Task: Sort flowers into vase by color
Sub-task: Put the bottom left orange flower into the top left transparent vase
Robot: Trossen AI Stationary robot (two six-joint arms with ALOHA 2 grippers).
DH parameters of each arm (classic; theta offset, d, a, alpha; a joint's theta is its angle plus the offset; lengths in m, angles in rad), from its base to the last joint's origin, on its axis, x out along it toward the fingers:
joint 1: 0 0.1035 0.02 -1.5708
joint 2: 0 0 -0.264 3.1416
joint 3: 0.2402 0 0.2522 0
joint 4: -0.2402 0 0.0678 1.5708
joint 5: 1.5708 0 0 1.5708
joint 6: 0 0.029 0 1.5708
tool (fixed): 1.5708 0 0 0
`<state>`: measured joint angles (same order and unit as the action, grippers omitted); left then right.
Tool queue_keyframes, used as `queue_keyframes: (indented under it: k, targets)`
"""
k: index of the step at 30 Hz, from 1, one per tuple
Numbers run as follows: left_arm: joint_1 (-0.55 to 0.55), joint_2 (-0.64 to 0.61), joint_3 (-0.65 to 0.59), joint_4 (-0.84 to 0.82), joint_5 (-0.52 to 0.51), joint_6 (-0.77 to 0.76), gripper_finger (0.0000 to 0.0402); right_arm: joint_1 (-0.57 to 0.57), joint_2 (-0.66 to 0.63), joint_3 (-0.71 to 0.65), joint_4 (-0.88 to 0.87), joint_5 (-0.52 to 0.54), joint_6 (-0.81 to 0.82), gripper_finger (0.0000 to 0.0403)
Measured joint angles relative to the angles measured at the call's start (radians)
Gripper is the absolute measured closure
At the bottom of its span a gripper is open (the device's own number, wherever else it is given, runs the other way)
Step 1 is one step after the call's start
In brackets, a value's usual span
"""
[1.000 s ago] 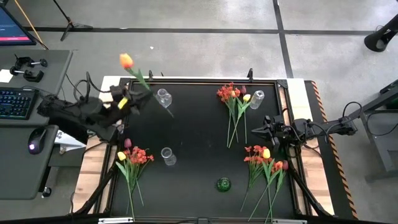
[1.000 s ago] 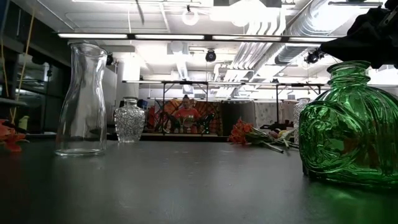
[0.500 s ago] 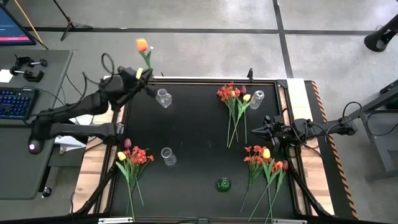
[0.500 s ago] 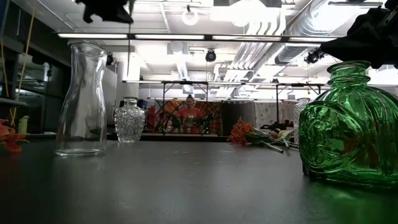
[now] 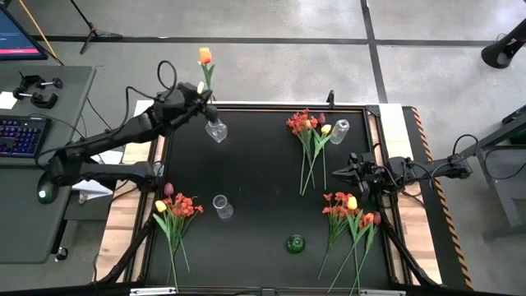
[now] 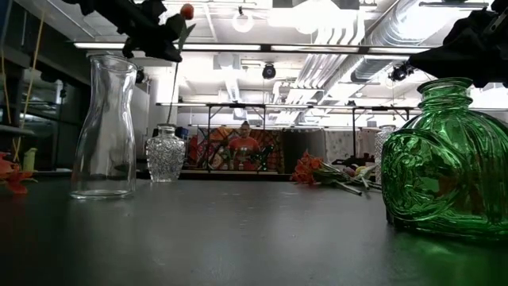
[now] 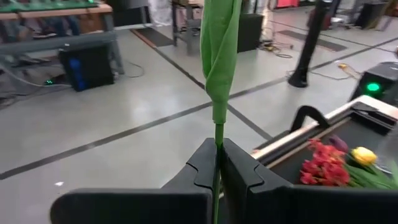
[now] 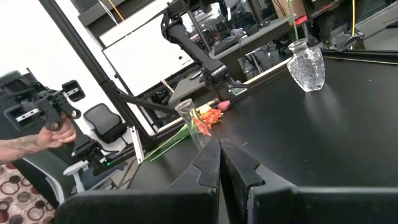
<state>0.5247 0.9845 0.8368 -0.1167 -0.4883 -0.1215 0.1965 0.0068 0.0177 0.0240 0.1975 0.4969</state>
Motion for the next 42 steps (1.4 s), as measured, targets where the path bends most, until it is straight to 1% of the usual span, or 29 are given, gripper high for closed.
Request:
queue_keyframes:
  k: [2, 4, 6, 8, 11, 14, 16, 20, 26, 30, 34, 38, 42]
  targets:
    - [0.0, -0.01, 0.0, 0.002, -0.028, -0.001, 0.0401, 0.0, 0.0, 0.0, 0.0, 0.0, 0.0, 0.0402]
    - [0.0, -0.022, -0.013, 0.011, -0.034, -0.012, 0.0401, 0.0, 0.0, 0.0, 0.0, 0.0, -0.001, 0.0402]
    - [0.0, -0.04, -0.056, 0.015, -0.04, -0.05, 0.0401, 0.0, 0.0, 0.0, 0.0, 0.0, -0.004, 0.0402]
    - [0.0, -0.059, -0.121, 0.025, -0.047, -0.122, 0.0401, 0.0, 0.0, 0.0, 0.0, 0.0, -0.002, 0.0402]
    - [-0.011, -0.094, -0.228, 0.108, -0.047, -0.205, 0.0401, 0.0, 0.0, 0.0, 0.0, 0.0, 0.0, 0.0402]
    - [-0.032, -0.133, -0.286, 0.217, -0.047, -0.224, 0.0401, 0.0, 0.0, 0.0, 0.0, 0.0, 0.0, 0.0402]
    - [-0.037, -0.147, -0.301, 0.248, -0.049, -0.21, 0.0401, 0.0, 0.0, 0.0, 0.0, 0.0, 0.0, 0.0402]
    - [-0.037, -0.153, -0.301, 0.239, -0.049, -0.18, 0.0401, 0.0, 0.0, 0.0, 0.0, 0.0, -0.005, 0.0402]
    - [-0.037, -0.152, -0.301, 0.159, -0.049, -0.182, 0.0396, 0.0, 0.0, 0.0, 0.0, 0.0, 0.0, 0.0402]
    - [-0.037, -0.152, -0.301, 0.124, -0.049, -0.182, 0.0372, 0.0, 0.0, 0.0, 0.0, 0.0, 0.0, 0.0402]
    - [-0.037, -0.152, -0.301, 0.11, -0.038, -0.19, 0.0338, 0.0, 0.0, 0.0, 0.0, 0.0, 0.0, 0.0402]
    - [-0.036, -0.152, -0.301, 0.092, 0.029, -0.193, 0.03, 0.0, 0.0, 0.0, 0.0, 0.0, 0.0, 0.0402]
    - [-0.036, -0.153, -0.3, 0.065, 0.116, -0.239, 0.0258, 0.0, 0.0, 0.0, 0.0, 0.0, 0.0, 0.0402]
